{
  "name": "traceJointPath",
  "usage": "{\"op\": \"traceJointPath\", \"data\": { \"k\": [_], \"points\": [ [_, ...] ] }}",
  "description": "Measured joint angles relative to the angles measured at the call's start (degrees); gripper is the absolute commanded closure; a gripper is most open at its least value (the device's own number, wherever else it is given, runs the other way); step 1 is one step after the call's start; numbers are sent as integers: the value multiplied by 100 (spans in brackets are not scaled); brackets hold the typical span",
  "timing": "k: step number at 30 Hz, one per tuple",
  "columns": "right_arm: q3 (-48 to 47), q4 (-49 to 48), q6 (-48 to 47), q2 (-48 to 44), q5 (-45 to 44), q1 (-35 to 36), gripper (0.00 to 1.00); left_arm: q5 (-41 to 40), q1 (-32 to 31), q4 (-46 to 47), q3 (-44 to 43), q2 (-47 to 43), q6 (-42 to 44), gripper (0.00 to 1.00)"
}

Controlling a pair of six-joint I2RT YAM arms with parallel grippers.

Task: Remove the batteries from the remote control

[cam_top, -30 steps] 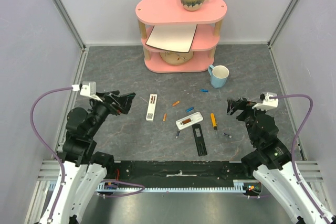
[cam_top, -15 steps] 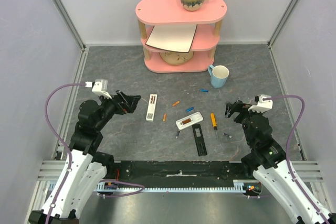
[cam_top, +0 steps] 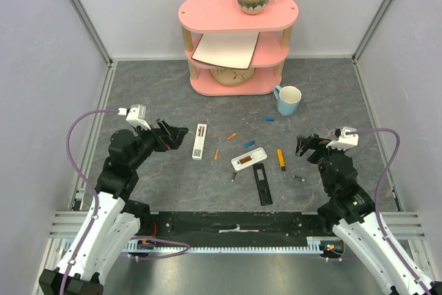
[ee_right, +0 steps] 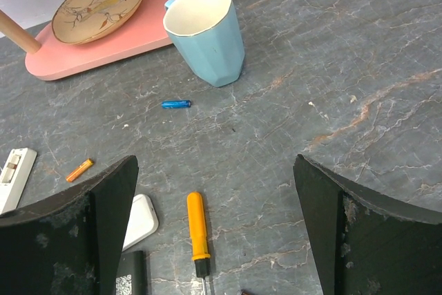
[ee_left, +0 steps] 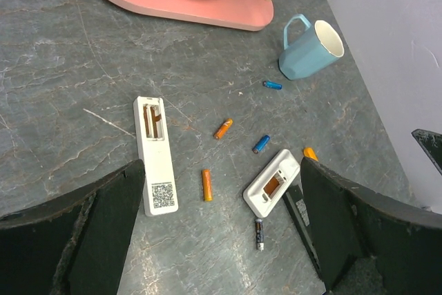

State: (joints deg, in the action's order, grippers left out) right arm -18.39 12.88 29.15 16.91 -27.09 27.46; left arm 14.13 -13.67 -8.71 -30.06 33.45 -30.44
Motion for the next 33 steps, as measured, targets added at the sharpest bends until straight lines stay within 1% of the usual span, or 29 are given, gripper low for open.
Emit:
{"op": "traceJointPath", "data": {
  "k": [18,25,33],
  "points": [
    [55,-83,85,4,-2,0,2,0,4,90,68,28,-44,1],
    [149,-179,138,109,-2,0,2,-9,7,186,278,155,-116,1],
    [304,-254,256,446,0,0,2,-98,4,295,699,494,-302,1]
  ]
}}
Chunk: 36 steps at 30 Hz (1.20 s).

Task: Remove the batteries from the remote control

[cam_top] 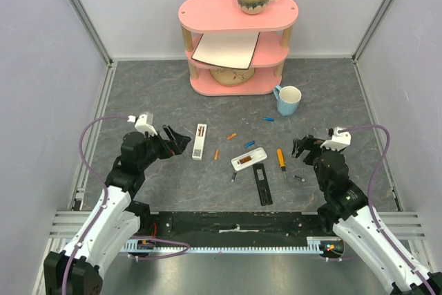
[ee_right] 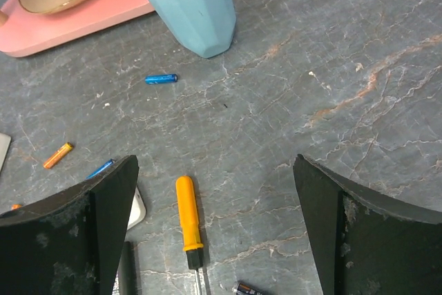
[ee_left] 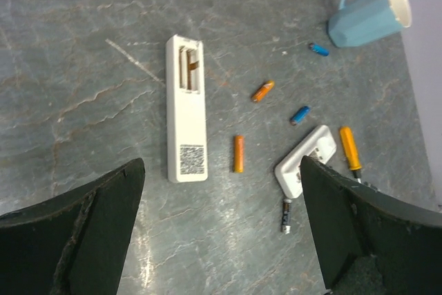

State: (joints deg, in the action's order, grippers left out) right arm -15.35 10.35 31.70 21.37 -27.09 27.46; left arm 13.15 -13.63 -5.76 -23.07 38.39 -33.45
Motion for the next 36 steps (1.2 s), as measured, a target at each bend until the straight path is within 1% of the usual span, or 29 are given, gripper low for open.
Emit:
{"op": "traceJointPath", "data": {
  "k": [6,13,19,28,32,33,36],
  "points": [
    [15,-74,63,245,13,0,2,-323,2,42,323,44,-2,1],
    [94,-262,157,562,55,0,2,-1176,2,-13,531,-140,-9,1],
    [98,-402,197,837,142,0,2,-1617,2,-11,629,-302,-4,2],
    [98,-479,199,973,184,0,3,-1495,2,-81,597,-654,227,4],
    [98,-507,205,962,184,0,3,-1440,2,-267,269,-715,385,4],
    [98,-520,214,955,181,0,3,-1416,2,-299,175,-706,426,1],
    [98,-551,223,944,184,0,3,-1215,2,-426,-192,-614,612,1]
  ]
}}
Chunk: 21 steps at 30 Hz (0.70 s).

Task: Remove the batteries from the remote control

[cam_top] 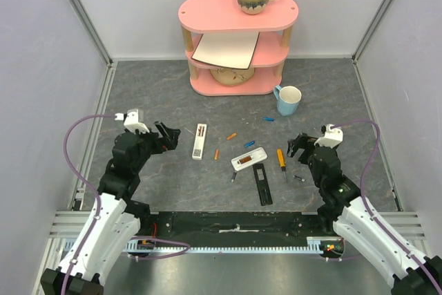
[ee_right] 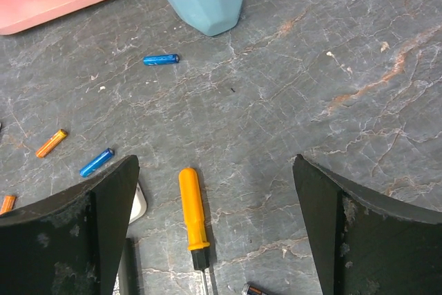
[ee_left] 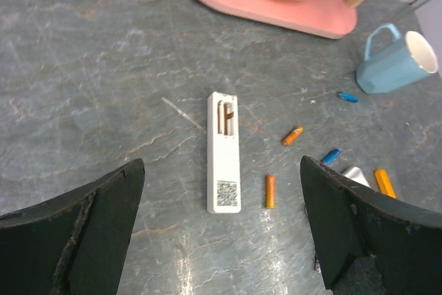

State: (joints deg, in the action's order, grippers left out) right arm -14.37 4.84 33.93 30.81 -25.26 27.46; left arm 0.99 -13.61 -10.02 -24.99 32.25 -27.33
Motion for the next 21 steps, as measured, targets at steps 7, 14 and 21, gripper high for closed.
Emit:
{"op": "traceJointPath", "data": {
  "k": [7,14,21],
  "points": [
    [-2,-11,9,0,109,0,2,612,0,-153,-695,254,448,1],
    [-94,-11,-9,44,114,0,2,487,0,-192,-881,166,667,1],
    [-240,-168,-234,385,24,0,2,372,0,457,-457,319,743,1]
  ]
}}
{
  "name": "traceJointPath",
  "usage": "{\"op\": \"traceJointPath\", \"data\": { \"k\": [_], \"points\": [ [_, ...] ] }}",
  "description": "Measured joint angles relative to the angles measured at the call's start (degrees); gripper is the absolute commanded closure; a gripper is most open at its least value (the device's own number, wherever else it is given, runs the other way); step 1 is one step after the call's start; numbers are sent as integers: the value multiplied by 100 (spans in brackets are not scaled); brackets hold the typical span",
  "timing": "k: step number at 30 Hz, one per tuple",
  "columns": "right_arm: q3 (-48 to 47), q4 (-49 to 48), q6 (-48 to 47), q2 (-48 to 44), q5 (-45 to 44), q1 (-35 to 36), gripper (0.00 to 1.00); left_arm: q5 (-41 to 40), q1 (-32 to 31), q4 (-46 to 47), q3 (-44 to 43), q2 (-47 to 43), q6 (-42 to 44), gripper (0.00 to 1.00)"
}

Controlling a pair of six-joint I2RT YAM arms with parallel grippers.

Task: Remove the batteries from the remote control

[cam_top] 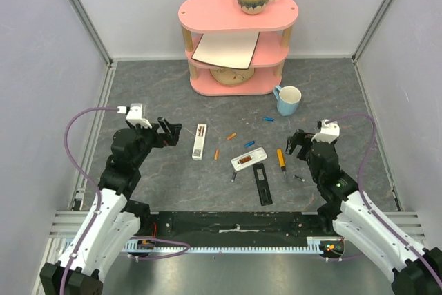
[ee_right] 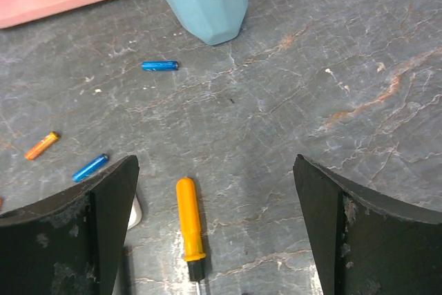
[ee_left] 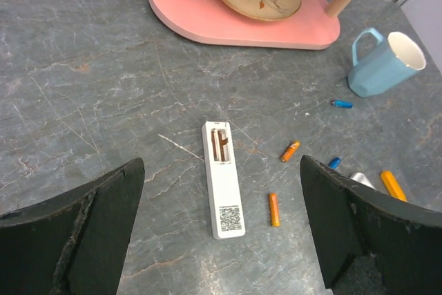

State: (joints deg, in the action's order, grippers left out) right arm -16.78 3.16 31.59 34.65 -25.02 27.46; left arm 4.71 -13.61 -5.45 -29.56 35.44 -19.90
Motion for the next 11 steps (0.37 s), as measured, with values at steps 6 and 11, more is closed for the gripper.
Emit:
{"op": "traceJointPath", "data": {
  "k": [6,11],
  "points": [
    [-7,-560,-688,632,-216,0,2,-140,-2,616,468,39,308,1],
    [398,-2076,-1523,935,-577,0,2,-450,-2,1373,800,-87,673,1]
  ]
}}
